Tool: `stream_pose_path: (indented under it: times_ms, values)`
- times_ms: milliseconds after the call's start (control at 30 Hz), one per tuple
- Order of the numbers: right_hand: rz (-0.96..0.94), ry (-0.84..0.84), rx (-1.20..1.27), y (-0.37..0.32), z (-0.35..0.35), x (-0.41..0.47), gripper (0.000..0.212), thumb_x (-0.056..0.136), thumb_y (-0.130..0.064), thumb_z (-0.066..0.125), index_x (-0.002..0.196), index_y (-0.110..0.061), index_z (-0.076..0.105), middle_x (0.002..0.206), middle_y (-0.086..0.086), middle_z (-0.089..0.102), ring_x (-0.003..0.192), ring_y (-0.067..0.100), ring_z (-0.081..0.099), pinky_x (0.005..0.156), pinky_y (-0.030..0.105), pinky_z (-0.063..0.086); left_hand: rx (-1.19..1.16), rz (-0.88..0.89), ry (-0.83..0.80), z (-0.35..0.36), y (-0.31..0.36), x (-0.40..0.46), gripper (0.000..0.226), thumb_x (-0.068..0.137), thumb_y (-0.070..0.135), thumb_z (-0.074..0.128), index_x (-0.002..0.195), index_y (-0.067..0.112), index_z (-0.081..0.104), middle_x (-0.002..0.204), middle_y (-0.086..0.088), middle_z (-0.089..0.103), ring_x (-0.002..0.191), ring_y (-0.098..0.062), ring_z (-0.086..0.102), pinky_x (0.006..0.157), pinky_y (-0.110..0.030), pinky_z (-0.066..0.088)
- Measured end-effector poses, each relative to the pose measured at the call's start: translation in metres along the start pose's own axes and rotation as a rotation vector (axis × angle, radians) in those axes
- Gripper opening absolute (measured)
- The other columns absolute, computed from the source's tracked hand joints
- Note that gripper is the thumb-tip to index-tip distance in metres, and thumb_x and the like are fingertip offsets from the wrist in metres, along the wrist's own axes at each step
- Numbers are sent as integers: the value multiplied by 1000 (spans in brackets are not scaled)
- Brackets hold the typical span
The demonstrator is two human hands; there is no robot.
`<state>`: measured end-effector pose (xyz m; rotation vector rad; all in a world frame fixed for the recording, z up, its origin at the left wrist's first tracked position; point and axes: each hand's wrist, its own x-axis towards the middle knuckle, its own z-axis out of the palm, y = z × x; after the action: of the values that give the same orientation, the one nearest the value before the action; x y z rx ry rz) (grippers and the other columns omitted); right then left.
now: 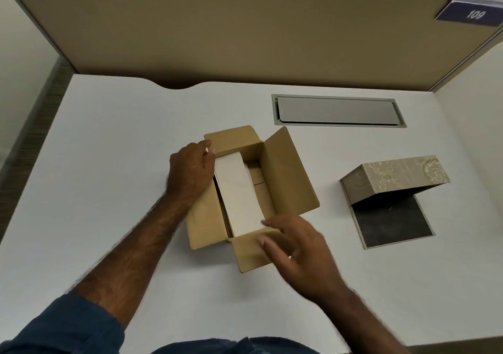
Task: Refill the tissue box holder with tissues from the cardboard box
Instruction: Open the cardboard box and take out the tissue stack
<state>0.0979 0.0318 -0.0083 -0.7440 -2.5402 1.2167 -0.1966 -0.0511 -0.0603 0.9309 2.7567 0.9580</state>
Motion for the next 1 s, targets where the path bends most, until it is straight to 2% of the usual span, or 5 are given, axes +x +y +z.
stream_pose_path:
  times_ms: [133,300,433,900,1000]
  values:
    - [268,25,255,-21,5,58,48,98,-52,72,142,-38,62,126,-25,71,114,-2,67,92,15,54,12,17,31,-2,4,-9,37,101,29,62,133,10,67,122,-14,73,112,-34,68,103,-55,49]
    - [522,-247,160,-9,37,123,89,94,-52,78,164,-18,36,166,6,47,146,27,52,113,46,50,92,70,46,0,12,-22,36,96,19,66,131,9,67,126,-14,68,115,-35,64,106,-54,45]
    - [642,-302,166,5,60,145,111,86,-55,85,169,-12,25,170,10,40,149,33,48,110,43,48,105,35,25,2,15,-27,38,97,19,64,134,12,65,132,-12,66,122,-33,61,114,-55,39]
    - [764,-268,131,15,78,159,83,84,-46,89,147,-9,49,128,8,59,104,22,57,64,28,44,35,3,45,6,15,-25,36,96,15,65,131,9,67,131,-15,67,119,-33,62,108,-47,44]
    - [810,-301,159,16,76,164,82,81,-45,92,144,-8,54,130,8,61,107,24,58,64,30,43,4,-7,52,6,17,-25,35,95,13,64,130,9,67,131,-14,66,120,-32,62,108,-46,44]
